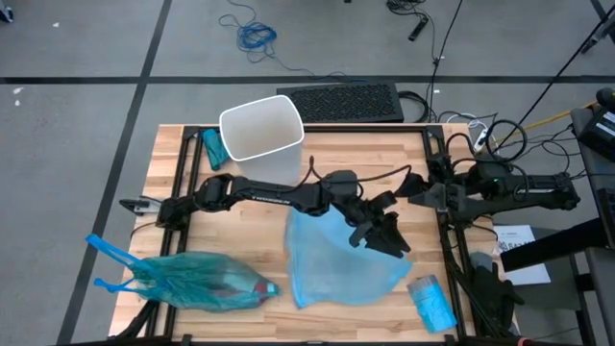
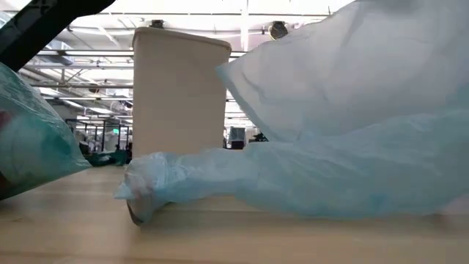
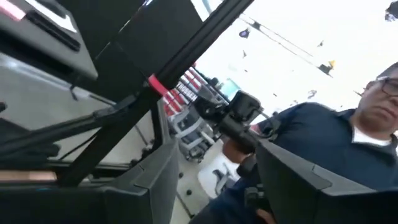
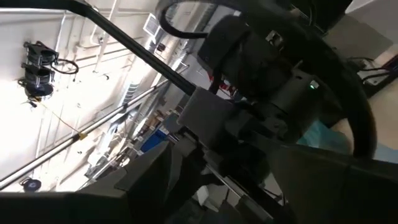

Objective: Place trash/remove bag and relplace
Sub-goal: Open the new blue trash bag

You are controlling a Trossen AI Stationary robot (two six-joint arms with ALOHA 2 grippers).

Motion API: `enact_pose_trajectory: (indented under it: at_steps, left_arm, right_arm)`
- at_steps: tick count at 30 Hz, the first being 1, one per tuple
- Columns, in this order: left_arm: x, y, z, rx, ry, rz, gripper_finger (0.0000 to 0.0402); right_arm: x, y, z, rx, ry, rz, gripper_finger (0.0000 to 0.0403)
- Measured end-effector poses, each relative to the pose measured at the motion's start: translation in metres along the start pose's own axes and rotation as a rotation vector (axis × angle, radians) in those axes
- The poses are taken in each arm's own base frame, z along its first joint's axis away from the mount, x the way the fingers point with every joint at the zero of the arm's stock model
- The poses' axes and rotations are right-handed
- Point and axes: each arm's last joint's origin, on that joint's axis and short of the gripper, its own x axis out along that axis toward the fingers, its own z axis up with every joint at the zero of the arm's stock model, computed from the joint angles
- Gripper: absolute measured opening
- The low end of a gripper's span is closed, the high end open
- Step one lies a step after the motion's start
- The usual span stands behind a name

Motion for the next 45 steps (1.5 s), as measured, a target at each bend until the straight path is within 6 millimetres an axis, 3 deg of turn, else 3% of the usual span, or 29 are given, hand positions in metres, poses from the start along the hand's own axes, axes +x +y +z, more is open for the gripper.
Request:
enact_pose_trajectory:
  at_steps: [6, 11, 16, 20, 26, 33, 37, 39, 45]
  left_arm:
    - [0.003, -0.011, 0.005, -0.062, 0.058, -0.061, 0.0208]
    - [0.012, -0.019, -0.004, -0.118, 0.137, -0.108, 0.0193]
    - [0.024, -0.023, -0.02, -0.168, 0.205, -0.084, 0.0169]
    - [0.025, -0.045, -0.023, -0.147, 0.232, 0.029, 0.0143]
    - [-0.007, -0.103, -0.017, -0.03, 0.308, 0.425, 0.0109]
    - [-0.052, -0.182, -0.012, 0.144, 0.349, 0.824, 0.0095]
    - [-0.071, -0.194, -0.016, 0.185, 0.414, 0.995, 0.0095]
    - [-0.08, -0.192, -0.016, 0.187, 0.459, 1.048, 0.0095]
    - [-0.095, -0.184, -0.017, 0.214, 0.6, 1.106, 0.0095]
  right_arm:
    - [0.0, -0.001, -0.001, 0.006, 0.019, -0.018, 0.0258]
    - [0.0, -0.003, -0.002, 0.01, 0.033, -0.03, 0.0258]
    - [0.001, -0.005, -0.005, 0.025, 0.048, -0.046, 0.0258]
    - [0.003, -0.004, -0.007, 0.032, 0.072, -0.04, 0.0258]
    - [0.009, -0.007, -0.011, 0.055, 0.095, -0.052, 0.0258]
    - [0.034, -0.03, -0.021, 0.122, 0.182, -0.189, 0.0258]
    - [0.052, -0.046, -0.028, 0.139, 0.217, -0.244, 0.0258]
    - [0.062, -0.045, -0.027, 0.117, 0.19, -0.185, 0.0258]
    - [0.082, -0.01, -0.005, -0.051, -0.01, 0.056, 0.0258]
